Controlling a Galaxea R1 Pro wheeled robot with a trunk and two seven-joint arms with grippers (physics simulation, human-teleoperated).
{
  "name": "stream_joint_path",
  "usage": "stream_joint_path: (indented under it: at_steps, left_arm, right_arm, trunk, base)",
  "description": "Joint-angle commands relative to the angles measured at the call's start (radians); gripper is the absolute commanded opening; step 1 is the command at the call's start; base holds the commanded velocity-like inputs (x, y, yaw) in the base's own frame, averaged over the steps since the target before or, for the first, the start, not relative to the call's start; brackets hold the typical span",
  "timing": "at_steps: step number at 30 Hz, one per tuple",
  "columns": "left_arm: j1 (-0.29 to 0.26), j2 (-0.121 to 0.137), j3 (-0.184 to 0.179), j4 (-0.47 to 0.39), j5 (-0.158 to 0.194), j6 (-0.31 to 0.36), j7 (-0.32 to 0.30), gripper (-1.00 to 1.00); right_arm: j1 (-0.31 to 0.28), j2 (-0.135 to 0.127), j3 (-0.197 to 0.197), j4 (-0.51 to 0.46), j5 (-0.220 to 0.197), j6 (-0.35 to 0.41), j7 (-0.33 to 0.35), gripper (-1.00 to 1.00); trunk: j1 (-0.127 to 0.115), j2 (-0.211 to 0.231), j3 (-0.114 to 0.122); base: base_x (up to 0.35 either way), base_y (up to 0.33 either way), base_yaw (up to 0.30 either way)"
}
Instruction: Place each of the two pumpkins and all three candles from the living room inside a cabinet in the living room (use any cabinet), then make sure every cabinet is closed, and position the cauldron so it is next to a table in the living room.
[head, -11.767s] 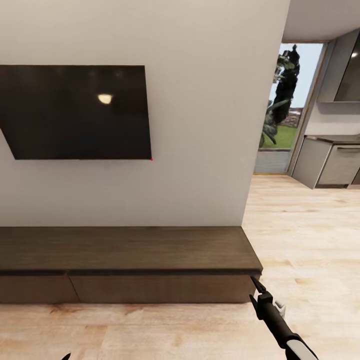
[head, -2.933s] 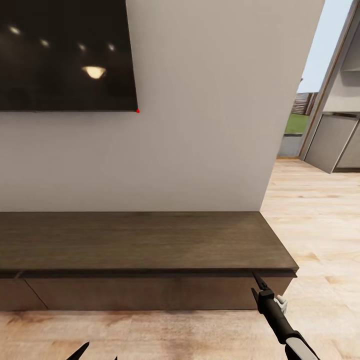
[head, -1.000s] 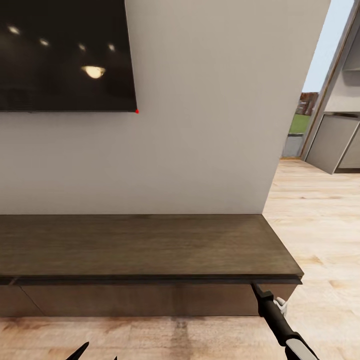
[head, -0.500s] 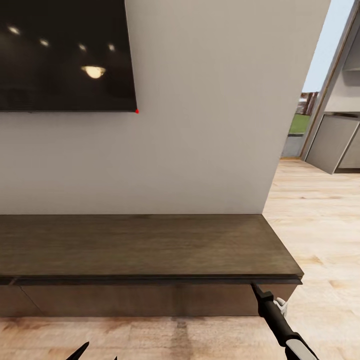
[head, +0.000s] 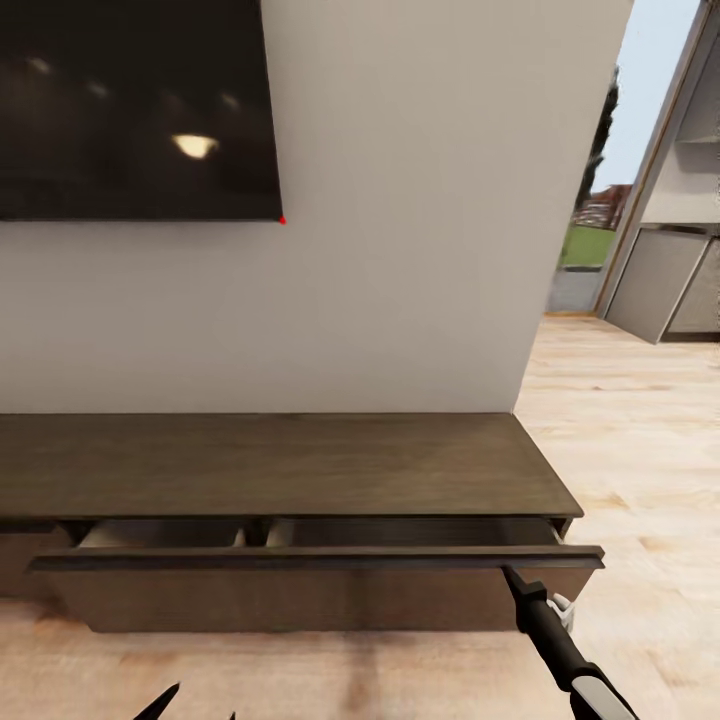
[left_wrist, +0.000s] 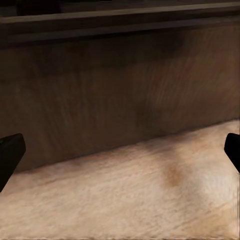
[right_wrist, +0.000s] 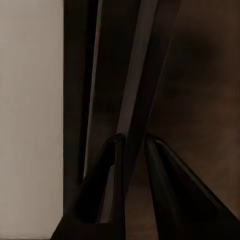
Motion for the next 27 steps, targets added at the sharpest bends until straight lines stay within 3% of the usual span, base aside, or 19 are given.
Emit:
stream_joint_path:
  at_steps: [1, 15, 27]
  left_arm:
    - [0.000, 0.000, 0.000, 0.000, 0.007, 0.000, -0.004, 1.00]
    - [0.000, 0.000, 0.000, 0.000, 0.007, -0.001, -0.004, 1.00]
    - [0.000, 0.000, 0.000, 0.000, 0.007, -0.001, -0.004, 1.00]
  right_arm:
    - [-0.001, 0.000, 0.001, -0.001, -0.015, 0.014, 0.053, -1.00]
    - [-0.001, 0.001, 0.001, -0.001, -0.015, 0.014, 0.054, -1.00]
    - [-0.001, 0.001, 0.001, -0.001, -0.015, 0.014, 0.054, -1.00]
  trunk:
    - [-0.001, 0.000, 0.000]
    - [-0.001, 0.000, 0.000]
    - [-0.001, 0.000, 0.000]
  base:
    - [-0.339, 0.000, 0.000]
    - [-0.342, 0.000, 0.000]
    - [-0.142, 0.000, 0.000]
